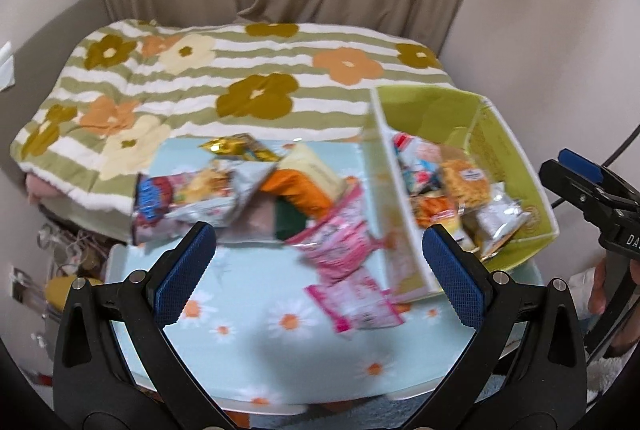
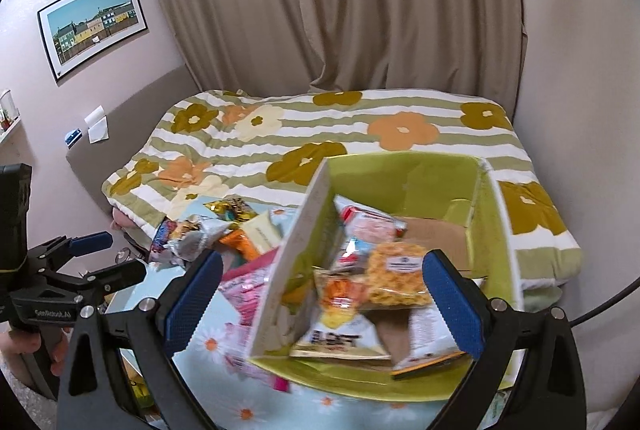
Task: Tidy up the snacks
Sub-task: 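Move both tools back toward the remaining snacks on the table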
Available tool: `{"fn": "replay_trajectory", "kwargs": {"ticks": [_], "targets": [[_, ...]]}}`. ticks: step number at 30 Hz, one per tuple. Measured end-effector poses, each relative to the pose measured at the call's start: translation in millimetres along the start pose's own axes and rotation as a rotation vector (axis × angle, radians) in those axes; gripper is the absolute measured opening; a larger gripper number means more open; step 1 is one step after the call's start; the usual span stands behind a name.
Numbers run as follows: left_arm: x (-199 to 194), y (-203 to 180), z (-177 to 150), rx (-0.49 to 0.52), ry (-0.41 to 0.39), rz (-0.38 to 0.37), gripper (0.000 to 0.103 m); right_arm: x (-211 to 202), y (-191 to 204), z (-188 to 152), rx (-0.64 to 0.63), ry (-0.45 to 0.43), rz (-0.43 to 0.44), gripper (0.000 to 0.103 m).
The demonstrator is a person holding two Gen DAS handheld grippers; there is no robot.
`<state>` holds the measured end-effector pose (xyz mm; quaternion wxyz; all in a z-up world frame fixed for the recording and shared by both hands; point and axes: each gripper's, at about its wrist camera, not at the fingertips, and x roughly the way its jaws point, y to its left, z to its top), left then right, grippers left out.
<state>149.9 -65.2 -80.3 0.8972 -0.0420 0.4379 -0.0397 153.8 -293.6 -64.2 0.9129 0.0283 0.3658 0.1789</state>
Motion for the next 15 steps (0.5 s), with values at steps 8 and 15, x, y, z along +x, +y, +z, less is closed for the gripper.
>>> {"fn": "replay_trajectory", "kwargs": {"ticks": [8, 15], "targets": [[8.2, 76.5, 3.6, 0.006, 0.037, -0.017, 0.103, 31.0, 70.2, -6.8, 0.036, 0.016, -0.015, 0.1], [35.7, 114.7, 15.4, 0.068, 0.08, -0.089, 0.103, 63.2, 113.2, -19.0, 0.103, 0.063, -0.086, 0.1]]}}
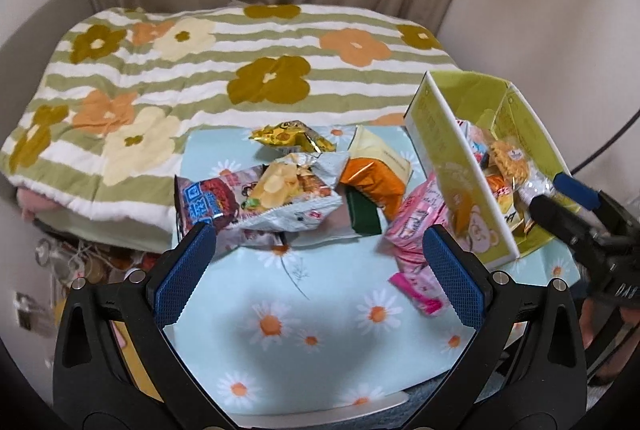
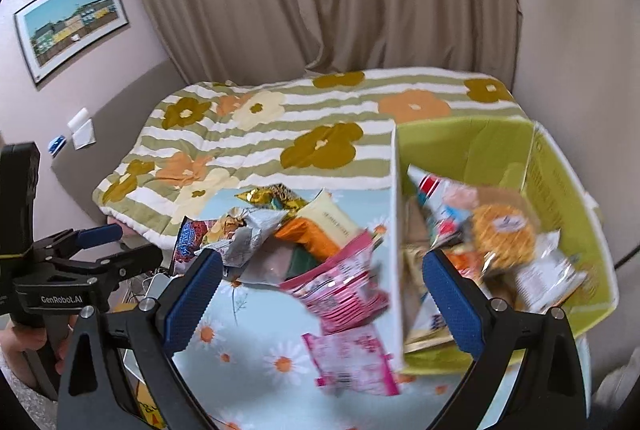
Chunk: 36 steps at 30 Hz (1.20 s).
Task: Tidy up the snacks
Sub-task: 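Move both tools back toward the remaining snacks on the table, then grasp the potato chip bag with the left tool while the right tool grasps a pink candy pack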
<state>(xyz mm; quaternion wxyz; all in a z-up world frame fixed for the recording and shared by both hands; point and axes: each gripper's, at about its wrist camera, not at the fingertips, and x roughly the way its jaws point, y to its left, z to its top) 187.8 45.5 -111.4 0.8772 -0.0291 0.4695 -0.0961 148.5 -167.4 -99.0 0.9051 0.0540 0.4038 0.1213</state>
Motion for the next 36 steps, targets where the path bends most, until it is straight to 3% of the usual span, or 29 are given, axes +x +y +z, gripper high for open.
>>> {"fn": "replay_trajectory", "kwargs": {"ticks": [11, 26, 32, 36], "targets": [[69.0, 23.7, 19.3, 0.143, 0.131, -0.13, 0.103, 57.1, 30.4, -45.8, 0.158, 0.066, -0.172, 0.1], [161.8, 26.9, 21.9, 0.232, 0.213, -0.148, 0.102, 134.3, 29.9, -74.9, 0.204, 0.01, -0.419, 0.1], [177.9, 31.1, 20.7, 0.23, 0.241, -0.142, 0.089, 147.3, 27.1, -72.3, 0.219, 0.01, -0.45, 0.1], [176.7, 32.5, 21.5, 0.25, 0.214, -0.129, 0.077, 151.0, 24.3, -71.5, 0.234, 0.009, -0.455, 0.1]]}}
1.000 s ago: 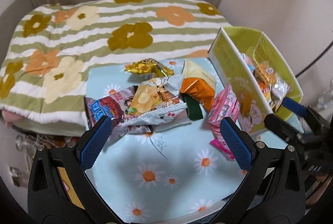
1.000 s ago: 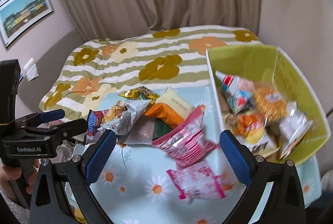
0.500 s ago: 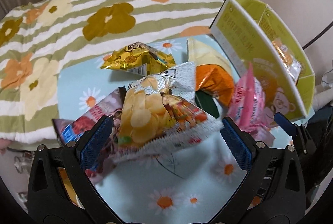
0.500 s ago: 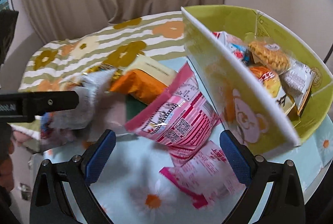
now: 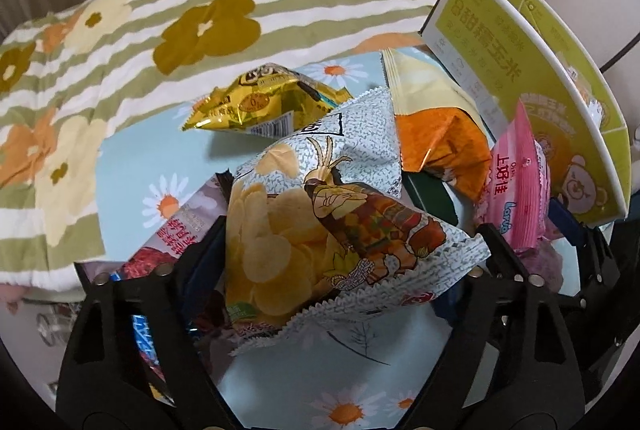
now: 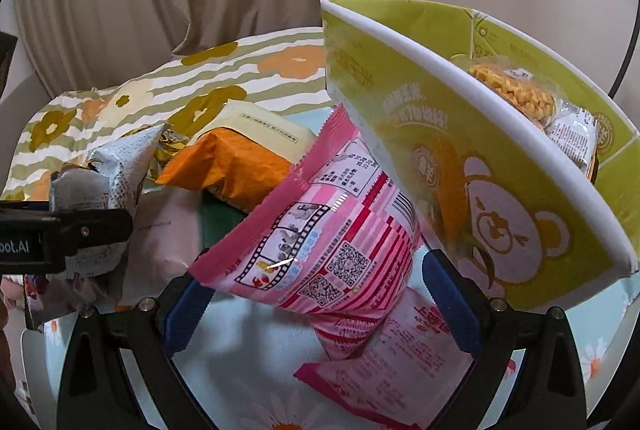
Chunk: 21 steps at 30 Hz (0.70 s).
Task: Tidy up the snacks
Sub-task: 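Grasp the potato chip bag with the left tool while the right tool grasps a pink candy pack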
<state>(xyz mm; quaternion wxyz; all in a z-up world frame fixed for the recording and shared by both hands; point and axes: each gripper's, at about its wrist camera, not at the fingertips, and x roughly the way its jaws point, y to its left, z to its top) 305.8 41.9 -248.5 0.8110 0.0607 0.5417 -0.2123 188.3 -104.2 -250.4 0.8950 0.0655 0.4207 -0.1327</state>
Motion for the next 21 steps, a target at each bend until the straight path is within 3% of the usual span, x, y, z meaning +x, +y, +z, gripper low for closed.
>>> {"fn": "replay_trajectory", "kwargs": {"ticks": [4, 15, 21], "targets": [[-6.6, 0.0, -0.3, 0.004, -0.026, -0.004, 0.066, 3.6, 1.6, 2.5, -0.01, 0.005, -0.001, 0.1], [-27.5, -9.2, -4.5, 0.008, -0.064, -0.027, 0.065, 18.0, -4.0, 5.0, 0.015, 0.046, 0.02, 0.099], [-37.2, -9.5, -7.4, -0.007, -0.071, -0.023, 0.065, 16.5, -8.2, 9.7, -0.003, 0.067, 0.033, 0.083]]}}
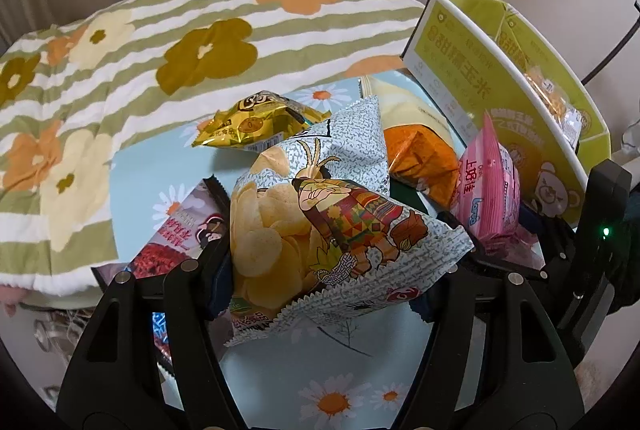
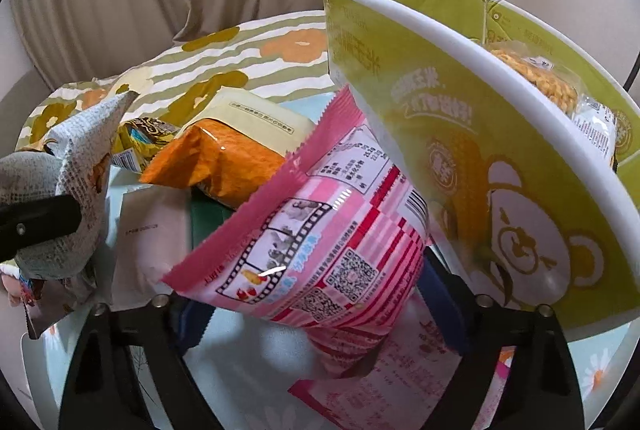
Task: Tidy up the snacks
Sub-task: 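Grasp the potato chip bag with the left tool while the right tool grasps a pink candy pack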
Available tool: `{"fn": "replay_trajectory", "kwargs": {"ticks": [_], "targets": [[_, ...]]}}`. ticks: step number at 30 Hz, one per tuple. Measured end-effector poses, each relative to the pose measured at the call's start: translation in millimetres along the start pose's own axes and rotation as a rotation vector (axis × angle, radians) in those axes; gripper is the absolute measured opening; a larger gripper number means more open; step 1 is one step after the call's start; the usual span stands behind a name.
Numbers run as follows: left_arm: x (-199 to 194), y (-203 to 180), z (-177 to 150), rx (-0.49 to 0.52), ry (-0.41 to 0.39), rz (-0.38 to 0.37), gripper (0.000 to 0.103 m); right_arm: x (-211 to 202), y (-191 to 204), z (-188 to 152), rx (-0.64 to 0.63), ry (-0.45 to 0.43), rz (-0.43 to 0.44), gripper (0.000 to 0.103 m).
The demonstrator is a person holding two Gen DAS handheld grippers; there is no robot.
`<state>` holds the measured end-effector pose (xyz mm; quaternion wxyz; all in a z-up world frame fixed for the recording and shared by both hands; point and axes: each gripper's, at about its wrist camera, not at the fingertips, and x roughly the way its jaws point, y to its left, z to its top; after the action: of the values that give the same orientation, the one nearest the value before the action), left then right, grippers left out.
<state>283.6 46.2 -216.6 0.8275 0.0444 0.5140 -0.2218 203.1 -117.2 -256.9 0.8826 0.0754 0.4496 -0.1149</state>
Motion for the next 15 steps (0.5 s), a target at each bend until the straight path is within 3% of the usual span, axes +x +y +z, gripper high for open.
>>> {"fn": "replay_trajectory", "kwargs": {"ticks": [6, 15], "targets": [[-14.1, 1.3, -1.8, -0.013, -0.02, 0.0, 0.065, -11.4, -9.1, 5.1, 0.021, -0.011, 0.049, 0.068], [-49.7, -2.8, 1.7, -0.038, -0.086, 0.006, 0.065, -63.8, -3.7, 18.0, -0.012, -0.099, 0.138, 0.067]]}}
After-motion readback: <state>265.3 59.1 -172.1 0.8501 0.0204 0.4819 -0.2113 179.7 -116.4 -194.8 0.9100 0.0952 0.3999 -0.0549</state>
